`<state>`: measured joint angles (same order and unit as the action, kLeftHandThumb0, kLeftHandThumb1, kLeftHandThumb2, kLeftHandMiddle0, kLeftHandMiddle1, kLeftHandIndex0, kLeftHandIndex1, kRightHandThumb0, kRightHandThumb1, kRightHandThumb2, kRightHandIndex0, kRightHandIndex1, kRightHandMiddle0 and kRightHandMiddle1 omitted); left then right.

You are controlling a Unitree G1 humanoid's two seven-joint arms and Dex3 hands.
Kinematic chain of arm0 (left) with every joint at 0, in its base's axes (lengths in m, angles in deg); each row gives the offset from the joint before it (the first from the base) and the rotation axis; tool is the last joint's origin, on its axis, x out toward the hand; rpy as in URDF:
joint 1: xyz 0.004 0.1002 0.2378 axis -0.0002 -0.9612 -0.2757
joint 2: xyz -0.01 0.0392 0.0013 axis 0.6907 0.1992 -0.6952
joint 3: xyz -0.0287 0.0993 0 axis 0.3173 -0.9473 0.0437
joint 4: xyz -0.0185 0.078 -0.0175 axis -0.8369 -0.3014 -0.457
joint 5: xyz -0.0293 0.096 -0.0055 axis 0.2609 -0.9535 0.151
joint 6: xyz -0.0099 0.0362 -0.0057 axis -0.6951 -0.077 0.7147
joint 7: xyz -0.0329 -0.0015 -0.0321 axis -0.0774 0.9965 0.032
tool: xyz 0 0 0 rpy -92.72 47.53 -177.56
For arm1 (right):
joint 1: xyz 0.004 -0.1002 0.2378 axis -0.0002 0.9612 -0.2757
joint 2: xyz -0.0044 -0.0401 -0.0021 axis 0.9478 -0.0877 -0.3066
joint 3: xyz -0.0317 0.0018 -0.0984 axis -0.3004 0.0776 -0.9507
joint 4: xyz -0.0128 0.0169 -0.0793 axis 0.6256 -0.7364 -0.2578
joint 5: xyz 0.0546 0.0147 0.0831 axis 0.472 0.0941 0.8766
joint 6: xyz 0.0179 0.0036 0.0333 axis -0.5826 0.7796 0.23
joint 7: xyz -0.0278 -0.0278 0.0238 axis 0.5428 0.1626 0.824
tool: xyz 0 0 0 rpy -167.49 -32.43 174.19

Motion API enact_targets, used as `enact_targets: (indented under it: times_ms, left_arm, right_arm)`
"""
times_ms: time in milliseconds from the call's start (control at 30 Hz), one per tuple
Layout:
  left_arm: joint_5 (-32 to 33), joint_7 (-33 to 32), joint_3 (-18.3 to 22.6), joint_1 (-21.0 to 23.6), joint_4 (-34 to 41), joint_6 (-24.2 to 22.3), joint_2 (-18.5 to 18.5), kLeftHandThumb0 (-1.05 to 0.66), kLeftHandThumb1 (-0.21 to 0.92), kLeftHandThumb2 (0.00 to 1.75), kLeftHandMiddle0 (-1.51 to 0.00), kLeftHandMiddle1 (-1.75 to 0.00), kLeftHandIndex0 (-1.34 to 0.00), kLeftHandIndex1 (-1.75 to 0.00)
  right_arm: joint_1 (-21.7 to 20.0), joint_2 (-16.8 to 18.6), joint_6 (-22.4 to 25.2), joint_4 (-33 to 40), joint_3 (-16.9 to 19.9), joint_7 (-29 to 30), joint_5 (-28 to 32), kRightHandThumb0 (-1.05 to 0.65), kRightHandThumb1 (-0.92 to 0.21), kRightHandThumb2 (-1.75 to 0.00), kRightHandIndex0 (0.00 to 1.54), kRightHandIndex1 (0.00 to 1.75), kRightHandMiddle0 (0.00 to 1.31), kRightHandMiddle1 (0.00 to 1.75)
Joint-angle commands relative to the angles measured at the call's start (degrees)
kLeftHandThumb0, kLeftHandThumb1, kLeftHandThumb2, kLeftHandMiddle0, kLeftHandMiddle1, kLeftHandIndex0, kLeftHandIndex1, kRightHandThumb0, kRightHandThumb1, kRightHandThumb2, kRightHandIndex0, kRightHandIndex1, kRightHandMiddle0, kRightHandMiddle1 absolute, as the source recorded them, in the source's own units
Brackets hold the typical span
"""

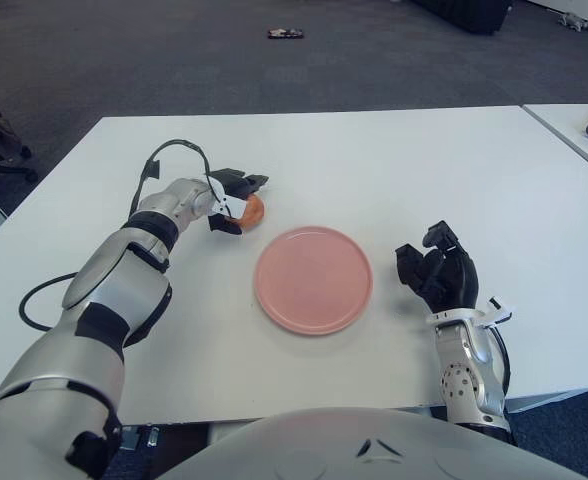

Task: Put the apple into the plate.

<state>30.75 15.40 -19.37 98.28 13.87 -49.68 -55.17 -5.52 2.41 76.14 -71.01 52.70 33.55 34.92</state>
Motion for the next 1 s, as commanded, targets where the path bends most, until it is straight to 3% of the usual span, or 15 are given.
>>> enact_targets:
  times_ms: [0,233,300,400,467,567,667,767,967]
  left_arm:
    - [0.0,3.7,-0.4,-3.5,-2.0,-0.3,0.1,-0.59,0.13,1.16,0.0,-0.85,0.0,-0.96]
    - [1.9,2.1,1.2,-4.3,-1.7,-0.1,0.2,-0.53,0.05,1.3,0.0,-1.36,0.0,-1.42]
    - [2.2,1.6,1.5,-4.5,-1.7,0.0,0.2,-0.56,0.07,1.33,0.0,-1.51,0.0,-1.59]
    - [2.7,-0.8,2.3,-5.1,-1.5,0.2,0.3,-0.58,0.1,1.36,-0.05,-1.66,0.0,-1.69]
    - [3.1,-2.2,2.7,-5.5,-1.5,0.1,0.2,-0.58,0.11,1.36,-0.11,-1.7,-0.01,-1.72]
    - [3.8,-3.7,3.6,-5.9,-1.7,-0.2,0.0,-0.52,0.11,1.35,-0.5,-1.73,-0.17,-1.74]
    - [4.7,-5.0,4.5,-6.2,-2.2,-0.3,-0.2,-0.46,0.14,1.34,-0.69,-1.74,-0.32,-1.74]
    - [4.9,-5.8,4.8,-6.3,-2.4,-0.3,-0.4,-0.47,0.26,1.31,-0.8,-1.74,-0.5,-1.75]
    - [5.2,-12.0,5.5,-7.5,-2.4,0.7,-0.5,-0.47,0.31,1.3,-0.89,-1.75,-0.59,-1.75]
  right_arm:
    - [0.2,2.8,0.5,1.1,0.6,0.6,1.7,-0.57,-0.13,-1.55,1.33,1.75,0.77,1.75]
    - [0.3,2.9,0.4,1.6,0.6,0.7,2.7,-0.57,-0.12,-1.57,1.35,1.75,0.79,1.75]
    - [0.3,2.8,0.4,1.7,0.6,0.8,2.8,-0.58,-0.11,-1.58,1.35,1.75,0.79,1.75]
    - [0.3,2.8,0.3,1.9,0.6,1.0,2.7,-0.58,-0.11,-1.58,1.35,1.75,0.79,1.75]
    - [0.3,2.9,0.1,1.9,0.7,1.0,2.8,-0.58,-0.11,-1.58,1.35,1.75,0.79,1.75]
    - [0.3,2.9,-0.2,2.0,0.8,0.9,2.8,-0.58,-0.11,-1.58,1.35,1.75,0.8,1.75]
    - [0.3,3.0,-0.3,2.2,0.9,1.1,2.8,-0.58,-0.1,-1.59,1.34,1.75,0.8,1.75]
    - [0.2,3.0,-0.3,2.3,1.0,1.2,2.8,-0.58,-0.1,-1.59,1.34,1.75,0.8,1.75]
    - [0.1,3.1,-0.8,2.4,1.2,1.1,2.8,-0.58,-0.1,-1.59,1.34,1.75,0.8,1.75]
